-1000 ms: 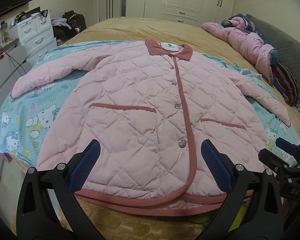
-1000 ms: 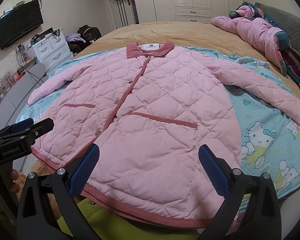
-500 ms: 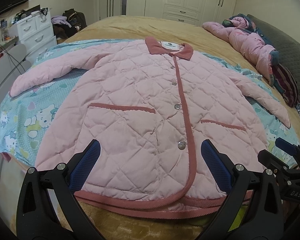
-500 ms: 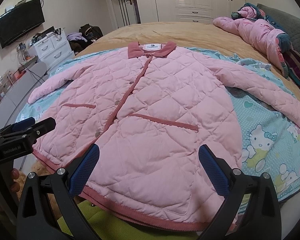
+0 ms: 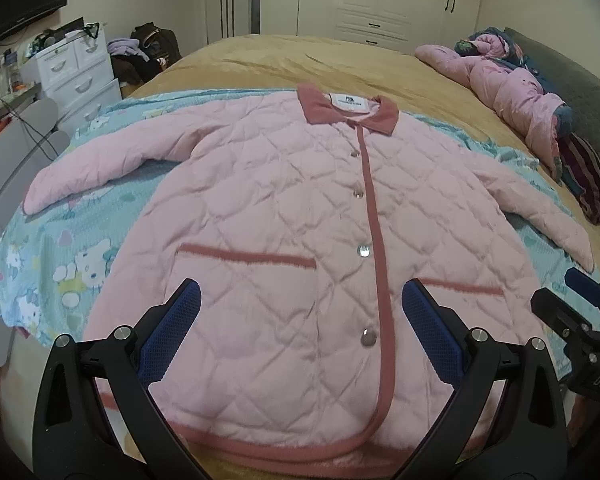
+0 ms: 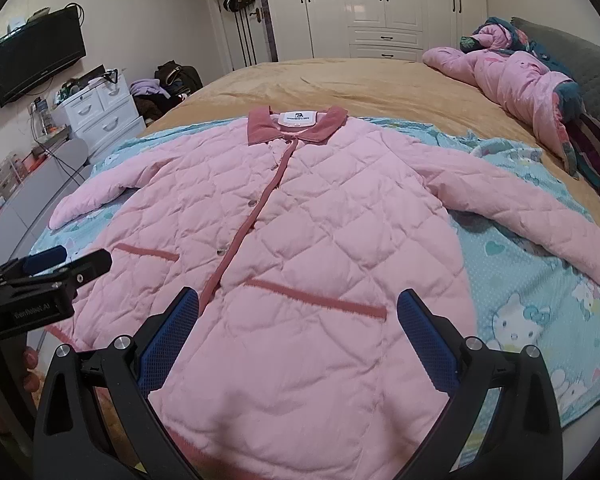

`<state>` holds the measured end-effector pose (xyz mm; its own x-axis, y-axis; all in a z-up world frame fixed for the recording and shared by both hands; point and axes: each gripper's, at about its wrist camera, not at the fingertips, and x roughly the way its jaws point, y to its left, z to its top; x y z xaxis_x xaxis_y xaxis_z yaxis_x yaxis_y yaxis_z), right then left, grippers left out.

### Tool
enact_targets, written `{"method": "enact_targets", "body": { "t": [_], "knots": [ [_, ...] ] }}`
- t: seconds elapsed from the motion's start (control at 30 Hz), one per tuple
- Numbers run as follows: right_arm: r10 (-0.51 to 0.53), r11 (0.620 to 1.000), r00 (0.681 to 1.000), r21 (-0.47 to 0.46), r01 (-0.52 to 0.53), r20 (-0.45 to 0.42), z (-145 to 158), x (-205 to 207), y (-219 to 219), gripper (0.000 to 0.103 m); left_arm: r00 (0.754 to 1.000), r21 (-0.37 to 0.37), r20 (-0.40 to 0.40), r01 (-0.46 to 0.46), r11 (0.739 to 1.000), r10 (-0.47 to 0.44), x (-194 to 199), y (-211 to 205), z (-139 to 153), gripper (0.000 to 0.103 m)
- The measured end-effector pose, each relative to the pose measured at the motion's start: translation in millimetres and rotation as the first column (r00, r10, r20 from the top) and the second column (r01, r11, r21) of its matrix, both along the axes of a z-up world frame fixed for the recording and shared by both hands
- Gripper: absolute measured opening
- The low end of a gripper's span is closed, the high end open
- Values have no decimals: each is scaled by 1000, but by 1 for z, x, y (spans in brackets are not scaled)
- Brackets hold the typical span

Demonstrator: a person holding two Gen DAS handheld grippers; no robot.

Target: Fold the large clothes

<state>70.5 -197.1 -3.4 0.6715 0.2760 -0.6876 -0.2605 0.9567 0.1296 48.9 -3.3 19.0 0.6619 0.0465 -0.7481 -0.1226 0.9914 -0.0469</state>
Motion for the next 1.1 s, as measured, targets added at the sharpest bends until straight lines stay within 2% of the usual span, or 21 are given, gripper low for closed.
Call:
{"method": "enact_targets", "body": {
  "t": [0.6, 0.83, 1.1],
  "knots": [
    [-86, 996, 996, 31, 85, 9, 1, 78, -26, 99, 999, -8, -21, 31, 1000, -31, 81, -18, 10, 94],
    [-167, 985, 986, 39, 167, -6, -5, 103, -52, 99, 998, -23, -42, 53, 998, -54, 116, -28, 7, 94],
    [-258, 965, 966, 47, 260, -33, -16, 124, -89, 99, 993, -8, -67, 93, 996, -93, 150, -46, 0, 94]
  ]
}}
